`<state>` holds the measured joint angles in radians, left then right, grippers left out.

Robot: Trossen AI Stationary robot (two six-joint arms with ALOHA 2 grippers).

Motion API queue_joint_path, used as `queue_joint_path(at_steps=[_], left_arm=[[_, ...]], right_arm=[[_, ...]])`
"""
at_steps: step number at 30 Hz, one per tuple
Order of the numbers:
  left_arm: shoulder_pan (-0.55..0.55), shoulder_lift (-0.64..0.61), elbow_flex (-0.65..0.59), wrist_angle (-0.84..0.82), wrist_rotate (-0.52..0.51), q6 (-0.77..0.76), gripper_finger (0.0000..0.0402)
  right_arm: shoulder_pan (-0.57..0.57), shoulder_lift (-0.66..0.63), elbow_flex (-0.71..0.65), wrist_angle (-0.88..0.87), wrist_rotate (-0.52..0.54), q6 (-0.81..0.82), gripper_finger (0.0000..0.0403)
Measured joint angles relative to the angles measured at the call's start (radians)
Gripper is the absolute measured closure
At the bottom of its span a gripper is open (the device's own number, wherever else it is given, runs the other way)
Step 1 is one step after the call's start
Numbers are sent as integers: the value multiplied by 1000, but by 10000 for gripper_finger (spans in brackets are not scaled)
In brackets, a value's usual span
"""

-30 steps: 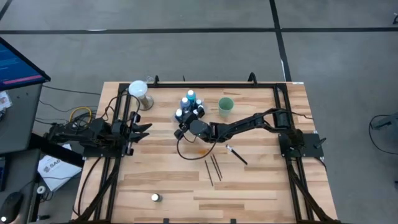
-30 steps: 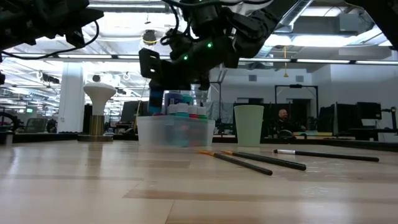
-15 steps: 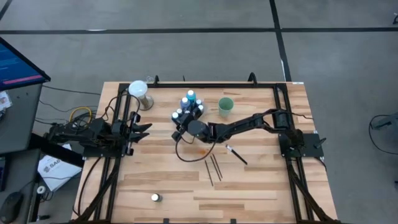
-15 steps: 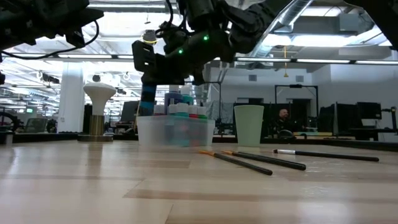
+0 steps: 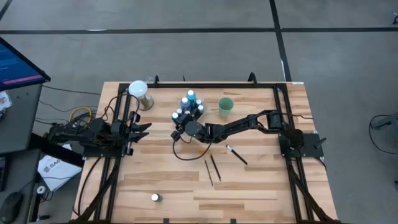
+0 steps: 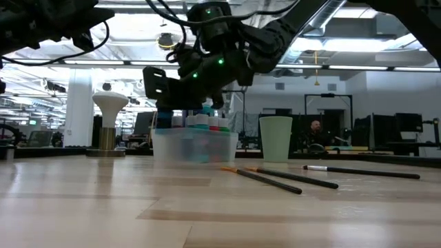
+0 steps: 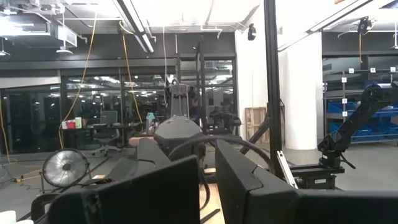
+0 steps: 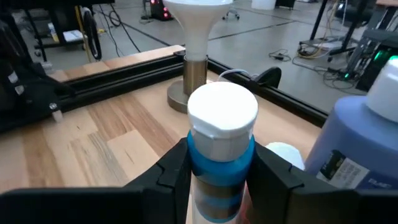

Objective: Pick & Place Paint Supplies
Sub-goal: Put the small blue paint bottle into the transparent bin

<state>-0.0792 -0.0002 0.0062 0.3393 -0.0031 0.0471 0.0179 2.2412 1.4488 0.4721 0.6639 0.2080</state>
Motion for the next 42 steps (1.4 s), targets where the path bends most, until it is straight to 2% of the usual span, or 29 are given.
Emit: queue_joint_path(at_steps=[8,20,29,42], left_arm=[[0,0,0,2,0,0,401],[-60,0,0,4,0,0,401],[-69,0,0,9,0,0,401],[-69,0,0,20,0,0,401]], right_arm=[[-12,7,27,-4,-12,-46,286],[-11,7,27,-121,-14,28,286],[-12,7,26,-120,-14,29,236],[-12,6,26,-118,-20,29,221]])
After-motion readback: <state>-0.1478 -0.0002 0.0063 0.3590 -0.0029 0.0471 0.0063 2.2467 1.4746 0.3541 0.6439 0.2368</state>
